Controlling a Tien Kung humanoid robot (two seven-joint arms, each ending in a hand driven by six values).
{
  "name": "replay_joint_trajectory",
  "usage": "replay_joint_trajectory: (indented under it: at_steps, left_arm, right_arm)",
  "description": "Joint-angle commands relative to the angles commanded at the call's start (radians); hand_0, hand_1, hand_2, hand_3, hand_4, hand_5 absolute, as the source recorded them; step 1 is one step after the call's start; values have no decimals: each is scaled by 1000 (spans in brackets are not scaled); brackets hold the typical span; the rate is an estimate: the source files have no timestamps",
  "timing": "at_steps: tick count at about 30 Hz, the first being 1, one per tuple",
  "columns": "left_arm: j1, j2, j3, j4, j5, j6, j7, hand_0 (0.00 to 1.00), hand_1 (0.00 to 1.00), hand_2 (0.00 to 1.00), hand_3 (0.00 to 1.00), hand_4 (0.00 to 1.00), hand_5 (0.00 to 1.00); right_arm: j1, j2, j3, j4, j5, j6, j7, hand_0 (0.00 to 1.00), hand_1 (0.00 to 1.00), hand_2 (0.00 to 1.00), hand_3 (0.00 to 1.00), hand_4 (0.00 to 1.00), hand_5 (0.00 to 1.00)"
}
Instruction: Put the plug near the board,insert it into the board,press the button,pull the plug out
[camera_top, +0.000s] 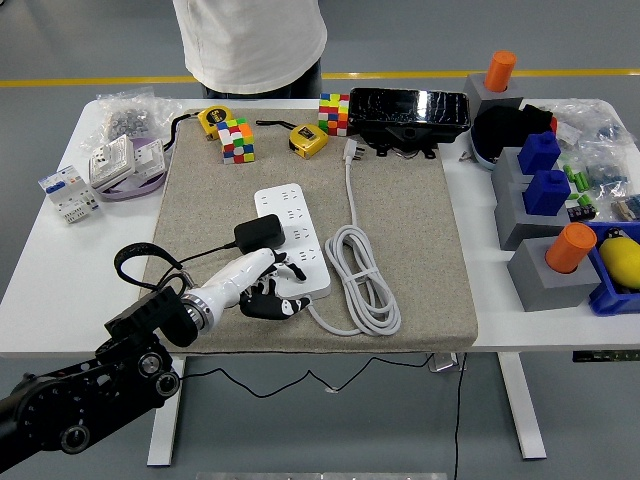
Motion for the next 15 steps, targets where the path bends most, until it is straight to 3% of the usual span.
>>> replay_joint_trajectory:
  at_steps: [15]
  left_arm:
    - [-8, -6, 17, 21, 1, 17, 3, 84, 55, 125, 678, 780, 301]
  right_arm:
    - [1, -2, -4, 1, 0, 0, 1, 549, 651, 671, 573, 916, 430]
